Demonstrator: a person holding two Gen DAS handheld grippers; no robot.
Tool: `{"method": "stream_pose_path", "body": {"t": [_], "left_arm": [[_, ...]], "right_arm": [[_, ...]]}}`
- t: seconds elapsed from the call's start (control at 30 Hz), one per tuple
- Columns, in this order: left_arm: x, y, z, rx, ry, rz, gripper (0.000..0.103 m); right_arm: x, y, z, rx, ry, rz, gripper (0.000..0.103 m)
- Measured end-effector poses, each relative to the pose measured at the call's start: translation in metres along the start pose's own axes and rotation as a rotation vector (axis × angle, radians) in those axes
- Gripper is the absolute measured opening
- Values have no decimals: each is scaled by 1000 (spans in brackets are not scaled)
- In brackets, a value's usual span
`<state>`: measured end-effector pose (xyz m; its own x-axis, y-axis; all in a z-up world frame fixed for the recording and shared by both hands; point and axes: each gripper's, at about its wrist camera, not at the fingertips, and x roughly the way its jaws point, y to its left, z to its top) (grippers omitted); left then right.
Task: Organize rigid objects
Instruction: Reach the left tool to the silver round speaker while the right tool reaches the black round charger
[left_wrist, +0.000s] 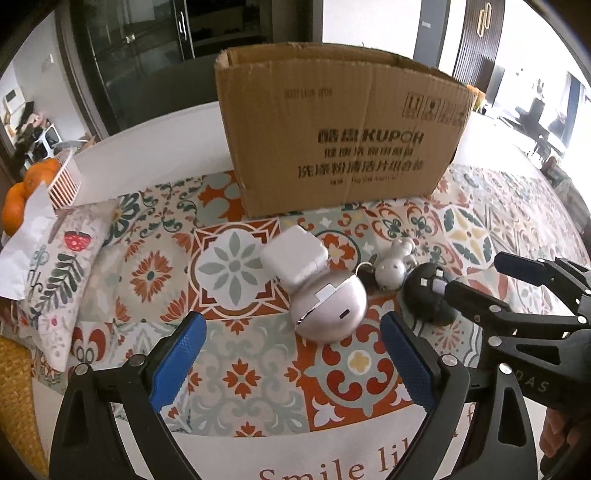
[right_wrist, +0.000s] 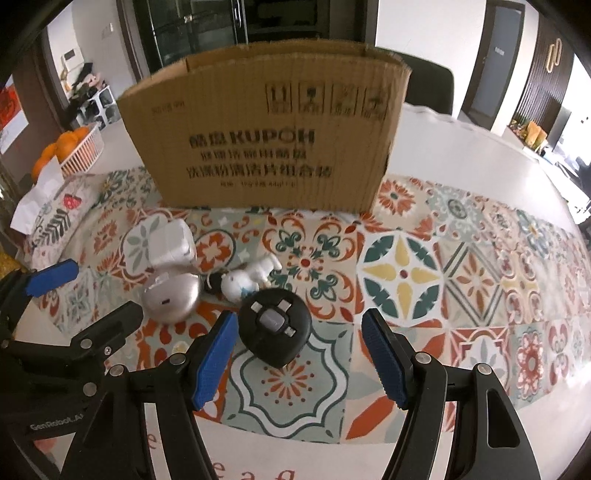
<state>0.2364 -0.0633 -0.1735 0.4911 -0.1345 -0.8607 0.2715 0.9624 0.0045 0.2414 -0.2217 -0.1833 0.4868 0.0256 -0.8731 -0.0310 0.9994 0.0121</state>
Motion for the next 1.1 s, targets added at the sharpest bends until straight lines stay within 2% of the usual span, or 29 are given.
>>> {"method": "stream_pose_path", "body": {"t": [0.3,0.57,0.97,1.1], "left_arm": [[19,-5,-4,64,39,-29,96],[33,-4,-3,65,63,-70,92],[49,-13,5,78,68,-97,87],[57,-16,9,75,81,-93,81]], "right_arm": [[27,-3,-4,-9,58,47,70],[44,-4,-1,-25,92,56,70],[59,-10,1,5,96,62,67],[58,-13,0,8,85,60,63]]}}
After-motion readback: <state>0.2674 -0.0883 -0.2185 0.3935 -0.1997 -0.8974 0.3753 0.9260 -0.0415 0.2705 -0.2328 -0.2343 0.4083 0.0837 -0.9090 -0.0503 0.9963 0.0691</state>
